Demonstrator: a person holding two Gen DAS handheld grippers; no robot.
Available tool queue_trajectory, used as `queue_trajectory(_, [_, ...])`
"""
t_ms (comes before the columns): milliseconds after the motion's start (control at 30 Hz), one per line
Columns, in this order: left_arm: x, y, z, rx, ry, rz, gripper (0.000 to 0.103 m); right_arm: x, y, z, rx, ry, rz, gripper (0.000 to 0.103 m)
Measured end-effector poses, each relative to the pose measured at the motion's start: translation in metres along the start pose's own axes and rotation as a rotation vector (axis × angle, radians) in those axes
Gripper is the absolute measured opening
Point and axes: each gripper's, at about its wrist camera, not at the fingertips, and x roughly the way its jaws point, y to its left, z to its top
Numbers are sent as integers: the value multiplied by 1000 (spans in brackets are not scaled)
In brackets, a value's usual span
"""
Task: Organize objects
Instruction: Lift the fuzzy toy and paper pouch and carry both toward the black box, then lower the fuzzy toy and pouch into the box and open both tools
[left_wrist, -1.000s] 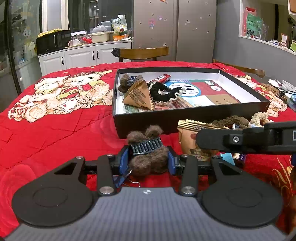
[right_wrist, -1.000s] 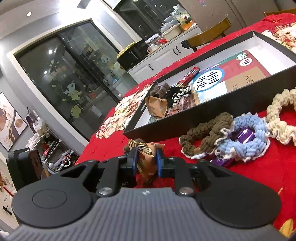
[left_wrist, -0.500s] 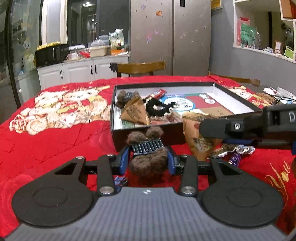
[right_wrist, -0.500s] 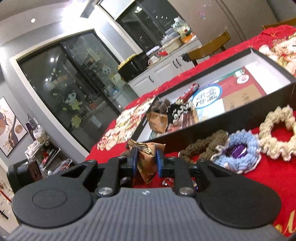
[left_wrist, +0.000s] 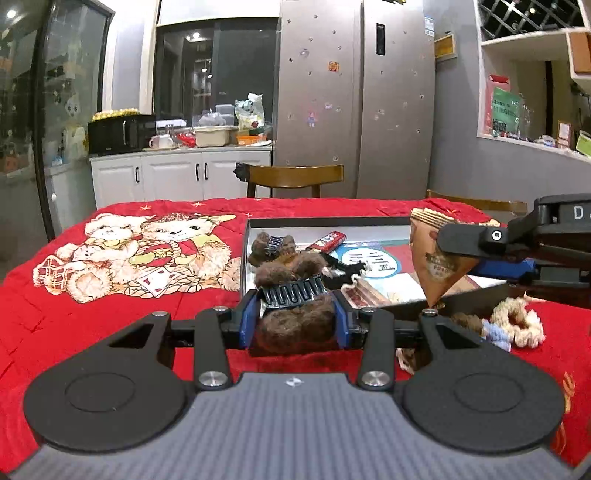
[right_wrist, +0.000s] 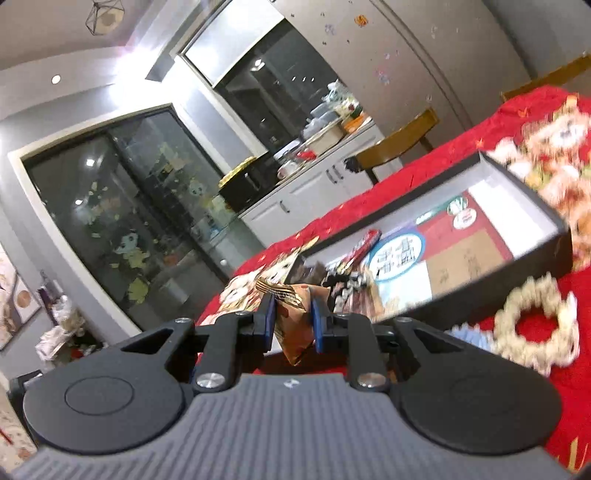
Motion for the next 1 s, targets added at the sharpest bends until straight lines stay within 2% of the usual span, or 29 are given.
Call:
queue_trajectory(167, [5,8,23,-33,14,-15,47,15,2,12,3,16,-22,23])
queue_trajectory(333, [4,10,54,-29,-27,-11,47,28,10,23,-31,10,-37,23])
queue_trajectory(467, [9,14,70,-38,-32,-40,47,40,17,27,-47,24,-42,23])
queue_trajectory(567, [12,18,69,-68,-55,-93,47,48,21,29,-54,32,-52,24])
queue_trajectory(667, [15,22,61,-88,-93,-110,47,55,25,31,-61,29,-66,24])
queue_trajectory(800, [30,30,48,-126,-109,-61,47,58,23,29,-61,14,-80,24])
queue_trajectory(900, [41,38,39,-163,-89,-79,47,63,14,23,-41,20,-96,24])
queue_trajectory(1000, [48,32,29,-117,-85,-65,47,67,0,16,0,51,-103,24])
